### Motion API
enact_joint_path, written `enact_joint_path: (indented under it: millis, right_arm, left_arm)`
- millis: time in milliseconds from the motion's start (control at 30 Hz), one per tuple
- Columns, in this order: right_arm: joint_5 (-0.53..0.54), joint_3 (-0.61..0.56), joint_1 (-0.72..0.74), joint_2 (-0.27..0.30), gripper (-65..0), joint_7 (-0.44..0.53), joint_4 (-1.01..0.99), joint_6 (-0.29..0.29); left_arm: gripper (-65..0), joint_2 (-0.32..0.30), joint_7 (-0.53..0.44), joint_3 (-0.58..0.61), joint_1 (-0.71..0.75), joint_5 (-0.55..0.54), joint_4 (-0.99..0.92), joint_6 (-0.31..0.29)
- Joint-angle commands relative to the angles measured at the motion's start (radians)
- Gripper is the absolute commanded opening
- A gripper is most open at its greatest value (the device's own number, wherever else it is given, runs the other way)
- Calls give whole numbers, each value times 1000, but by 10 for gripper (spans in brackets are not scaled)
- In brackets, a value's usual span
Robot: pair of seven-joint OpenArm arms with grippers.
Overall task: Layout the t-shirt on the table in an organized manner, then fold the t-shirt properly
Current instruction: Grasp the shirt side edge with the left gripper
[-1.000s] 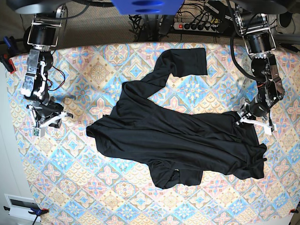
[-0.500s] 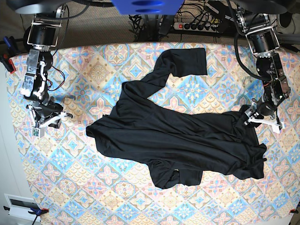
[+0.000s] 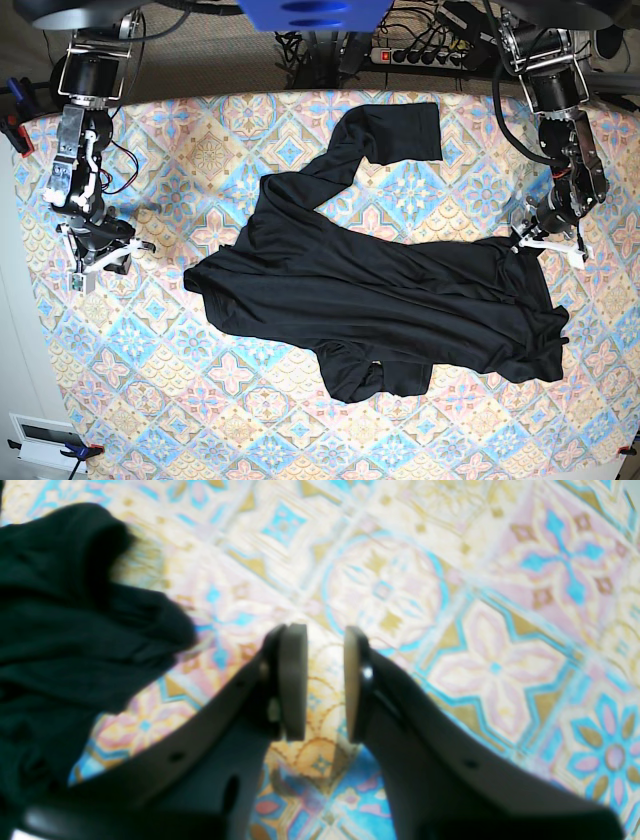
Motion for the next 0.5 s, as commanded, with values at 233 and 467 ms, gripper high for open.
enact_joint_path:
  millis: [233, 467]
  right_arm:
    - [1, 8, 15, 18, -529, 19, 18, 0]
    - [1, 4, 15, 18, -529, 19, 18, 0]
  left_arm:
    - [-366, -8, -5, -3, -15, -13, 50, -5]
    - [-366, -11, -1, -1, -14, -5, 87, -5]
